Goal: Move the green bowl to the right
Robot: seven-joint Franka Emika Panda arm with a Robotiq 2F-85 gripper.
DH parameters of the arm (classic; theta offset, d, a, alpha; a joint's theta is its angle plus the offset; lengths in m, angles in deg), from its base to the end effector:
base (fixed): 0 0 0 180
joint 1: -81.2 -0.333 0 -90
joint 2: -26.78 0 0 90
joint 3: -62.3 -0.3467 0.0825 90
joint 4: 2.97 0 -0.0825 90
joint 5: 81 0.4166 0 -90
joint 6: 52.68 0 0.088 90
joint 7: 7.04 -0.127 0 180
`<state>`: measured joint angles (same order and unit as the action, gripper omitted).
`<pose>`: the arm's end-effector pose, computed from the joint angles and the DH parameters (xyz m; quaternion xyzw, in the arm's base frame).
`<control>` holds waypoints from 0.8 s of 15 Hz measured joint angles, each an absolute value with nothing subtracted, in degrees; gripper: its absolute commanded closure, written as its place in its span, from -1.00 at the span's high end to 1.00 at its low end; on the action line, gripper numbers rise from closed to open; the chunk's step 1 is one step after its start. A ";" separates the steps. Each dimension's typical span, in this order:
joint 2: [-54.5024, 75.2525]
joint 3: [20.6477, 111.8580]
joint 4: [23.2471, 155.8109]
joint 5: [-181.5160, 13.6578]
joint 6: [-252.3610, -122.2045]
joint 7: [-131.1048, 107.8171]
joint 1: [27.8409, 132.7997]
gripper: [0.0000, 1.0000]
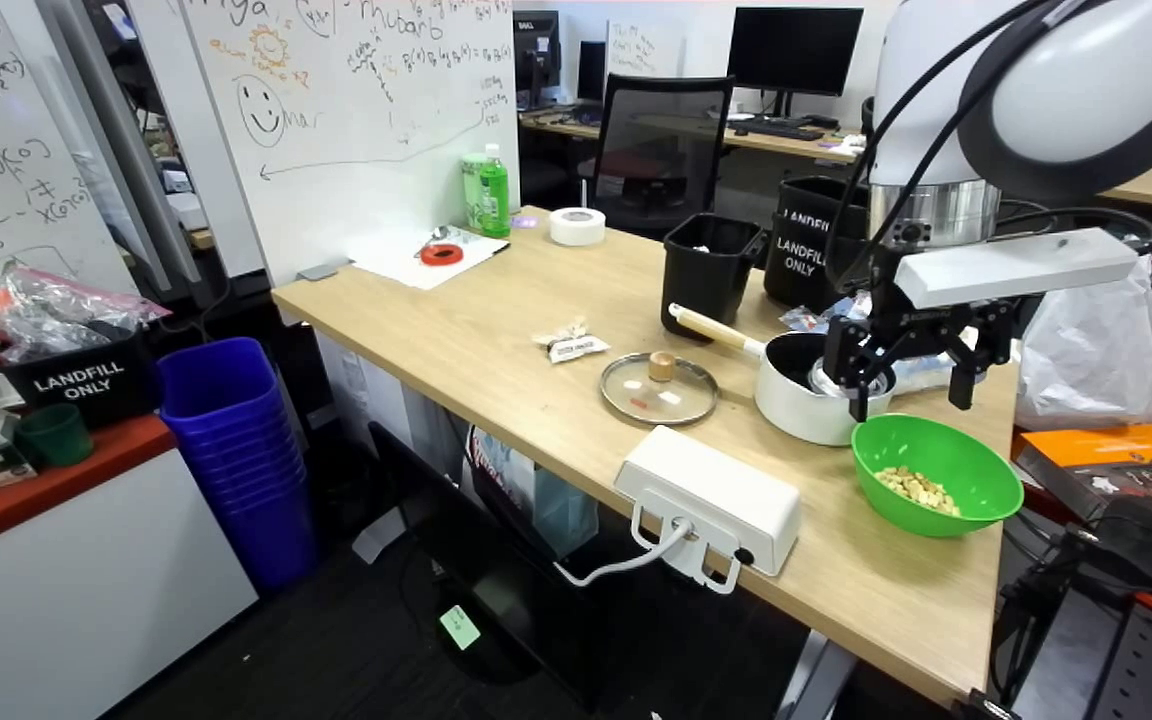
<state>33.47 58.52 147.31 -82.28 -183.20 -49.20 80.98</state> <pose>0.4113 0.0271 0.2569 0.9413 -0.3176 -0.1004 0.0552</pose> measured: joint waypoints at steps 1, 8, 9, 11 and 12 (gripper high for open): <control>33.43 58.51 147.19 -82.31 -183.20 -49.32 80.98 1.00; 33.25 58.50 147.13 -82.40 -183.07 -49.46 80.85 1.00; 32.89 58.47 147.10 -82.63 -183.07 -49.57 80.80 1.00; 31.43 58.40 146.76 -83.83 -183.07 -50.35 80.66 1.00; 30.39 58.40 146.33 -84.79 -183.07 -50.98 80.60 1.00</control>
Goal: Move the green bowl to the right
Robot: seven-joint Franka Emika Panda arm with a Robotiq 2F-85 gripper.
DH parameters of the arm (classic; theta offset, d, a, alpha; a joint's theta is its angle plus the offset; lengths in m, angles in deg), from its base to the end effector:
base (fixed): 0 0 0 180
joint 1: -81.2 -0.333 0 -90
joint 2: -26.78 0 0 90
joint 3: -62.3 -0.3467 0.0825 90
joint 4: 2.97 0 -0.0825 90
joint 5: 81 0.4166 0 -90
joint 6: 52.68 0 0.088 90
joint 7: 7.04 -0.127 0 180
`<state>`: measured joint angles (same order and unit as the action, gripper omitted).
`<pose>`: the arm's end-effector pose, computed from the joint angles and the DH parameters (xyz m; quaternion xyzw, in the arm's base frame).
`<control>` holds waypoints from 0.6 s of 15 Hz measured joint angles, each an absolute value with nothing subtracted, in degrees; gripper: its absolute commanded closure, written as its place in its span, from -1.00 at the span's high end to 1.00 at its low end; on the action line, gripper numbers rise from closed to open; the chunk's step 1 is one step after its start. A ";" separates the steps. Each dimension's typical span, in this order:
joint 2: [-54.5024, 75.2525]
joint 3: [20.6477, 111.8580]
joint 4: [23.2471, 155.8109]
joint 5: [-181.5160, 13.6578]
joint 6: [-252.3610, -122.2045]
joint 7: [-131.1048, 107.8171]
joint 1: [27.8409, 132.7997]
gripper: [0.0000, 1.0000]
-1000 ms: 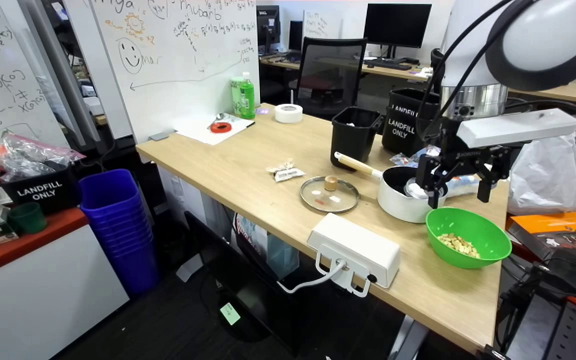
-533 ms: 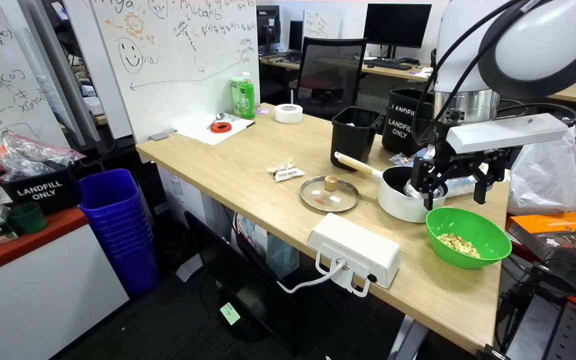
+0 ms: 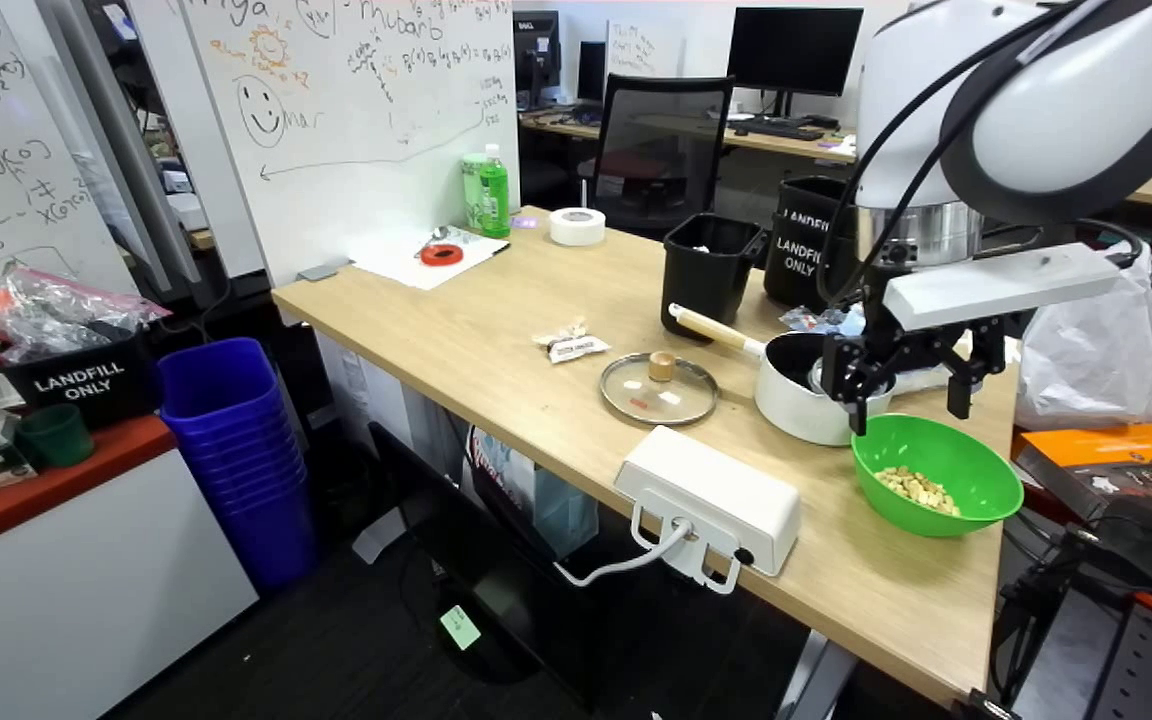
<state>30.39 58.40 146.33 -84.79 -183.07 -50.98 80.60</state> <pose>0.4139 0.0295 0.2409 0.9406 -0.3114 -0.1115 0.0767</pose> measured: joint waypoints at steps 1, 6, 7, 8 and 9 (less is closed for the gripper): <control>29.26 58.40 145.76 -85.95 -183.07 -51.79 80.55 1.00; 22.43 58.63 141.49 -91.59 -182.95 -56.60 80.03 1.00; 20.85 58.87 140.53 -91.99 -182.95 -56.90 79.93 1.00; 19.15 59.16 139.47 -92.04 -182.95 -56.93 79.87 1.00; 17.39 59.52 138.34 -92.04 -182.95 -56.85 79.85 1.00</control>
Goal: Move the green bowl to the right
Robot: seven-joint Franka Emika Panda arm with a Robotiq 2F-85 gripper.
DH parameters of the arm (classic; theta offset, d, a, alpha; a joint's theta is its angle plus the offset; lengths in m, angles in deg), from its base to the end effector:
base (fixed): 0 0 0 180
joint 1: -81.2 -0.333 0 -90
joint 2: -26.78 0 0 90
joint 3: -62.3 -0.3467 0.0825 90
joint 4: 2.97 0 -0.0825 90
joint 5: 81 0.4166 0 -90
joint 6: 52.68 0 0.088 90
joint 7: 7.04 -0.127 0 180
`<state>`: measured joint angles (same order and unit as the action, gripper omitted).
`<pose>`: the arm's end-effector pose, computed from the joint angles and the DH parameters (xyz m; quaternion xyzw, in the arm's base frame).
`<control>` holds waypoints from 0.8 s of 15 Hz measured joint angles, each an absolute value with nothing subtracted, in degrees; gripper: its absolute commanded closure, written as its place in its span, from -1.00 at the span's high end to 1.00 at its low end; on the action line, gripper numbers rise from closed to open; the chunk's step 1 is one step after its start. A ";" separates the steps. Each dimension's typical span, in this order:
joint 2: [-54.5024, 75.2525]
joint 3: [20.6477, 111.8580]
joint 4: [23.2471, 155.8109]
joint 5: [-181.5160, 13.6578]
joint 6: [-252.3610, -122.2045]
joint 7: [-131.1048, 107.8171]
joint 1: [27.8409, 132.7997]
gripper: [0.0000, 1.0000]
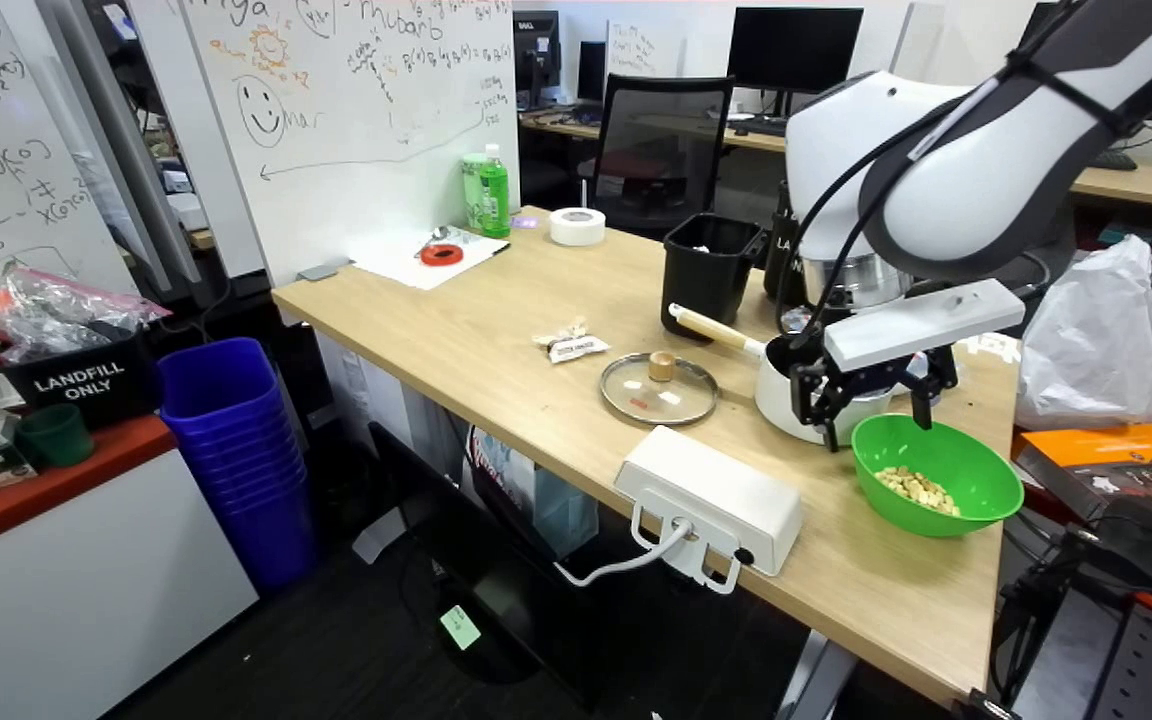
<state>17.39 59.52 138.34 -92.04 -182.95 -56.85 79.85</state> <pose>0.4519 0.0258 0.1893 0.9320 -0.3116 -0.1310 0.1309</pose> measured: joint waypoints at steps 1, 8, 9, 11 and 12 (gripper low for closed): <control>15.70 59.90 137.23 -92.00 -182.95 -56.59 79.83 1.00; 8.35 62.91 132.48 -91.93 -181.65 -55.75 78.95 0.92; 7.86 63.33 132.37 -91.93 -180.98 -55.92 78.65 0.93; 7.12 63.94 132.38 -91.93 -179.76 -56.32 78.10 0.96; 6.68 64.17 132.38 -91.87 -179.27 -56.46 77.85 0.91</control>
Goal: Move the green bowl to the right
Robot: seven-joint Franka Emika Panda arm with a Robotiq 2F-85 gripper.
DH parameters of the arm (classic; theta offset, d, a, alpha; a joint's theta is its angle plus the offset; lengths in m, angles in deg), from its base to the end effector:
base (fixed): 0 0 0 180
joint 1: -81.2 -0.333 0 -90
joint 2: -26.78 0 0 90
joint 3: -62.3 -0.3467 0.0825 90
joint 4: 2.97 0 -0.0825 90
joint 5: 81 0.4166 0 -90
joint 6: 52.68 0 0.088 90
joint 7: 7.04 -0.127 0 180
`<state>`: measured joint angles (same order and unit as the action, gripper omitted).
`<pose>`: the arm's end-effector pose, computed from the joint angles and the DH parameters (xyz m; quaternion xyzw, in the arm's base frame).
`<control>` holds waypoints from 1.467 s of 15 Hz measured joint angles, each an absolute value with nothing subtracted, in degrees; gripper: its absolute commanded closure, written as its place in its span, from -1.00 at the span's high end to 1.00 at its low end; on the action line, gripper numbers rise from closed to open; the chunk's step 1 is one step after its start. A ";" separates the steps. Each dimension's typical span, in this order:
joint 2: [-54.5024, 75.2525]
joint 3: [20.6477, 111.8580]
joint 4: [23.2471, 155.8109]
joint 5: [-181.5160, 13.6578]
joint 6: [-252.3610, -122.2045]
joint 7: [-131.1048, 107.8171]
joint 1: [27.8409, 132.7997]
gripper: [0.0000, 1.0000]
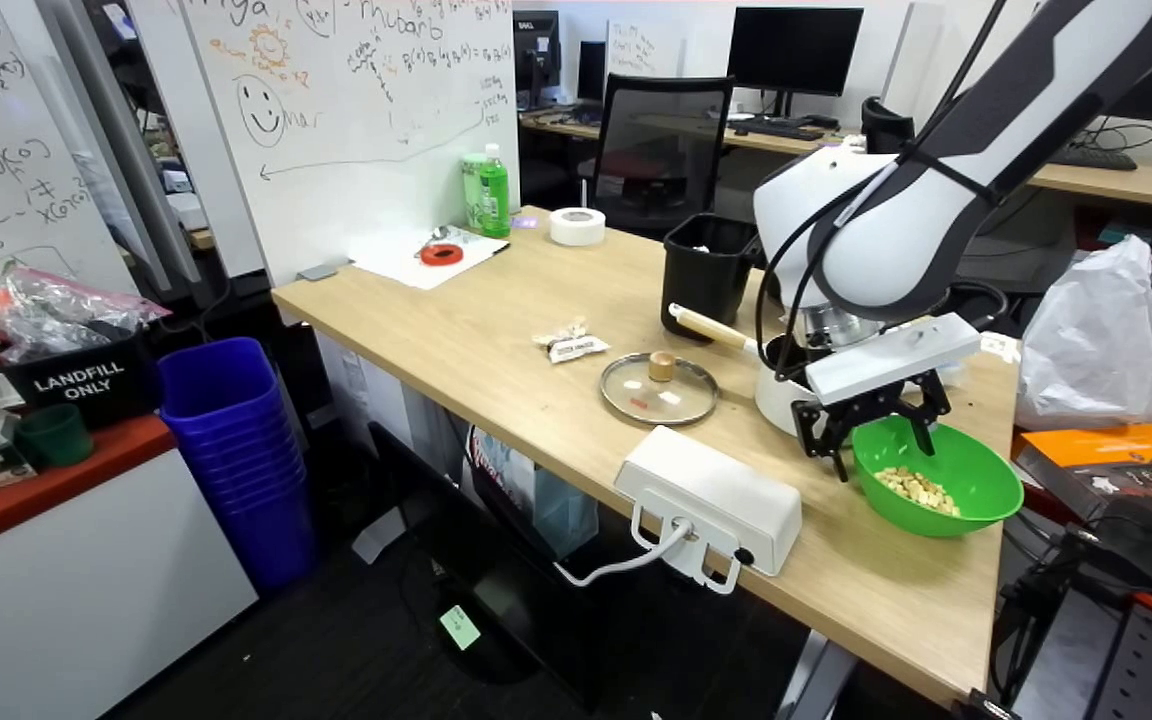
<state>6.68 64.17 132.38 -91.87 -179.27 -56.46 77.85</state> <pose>0.4615 0.0012 0.1324 0.9103 -0.3246 -0.1962 0.1656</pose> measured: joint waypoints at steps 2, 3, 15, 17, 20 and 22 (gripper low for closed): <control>5.97 64.33 132.39 -91.66 -178.32 -56.50 77.58 0.45; 5.65 64.33 132.38 -91.54 -178.16 -56.50 77.50 0.33; 5.09 64.33 132.15 -89.76 -178.13 -56.50 76.41 -1.00; 5.12 64.34 132.14 -89.78 -178.07 -56.51 76.23 -0.98; 5.44 64.42 132.14 -89.80 -177.41 -56.54 75.69 -0.98; 5.80 64.43 132.14 -89.80 -176.49 -56.54 75.26 -0.98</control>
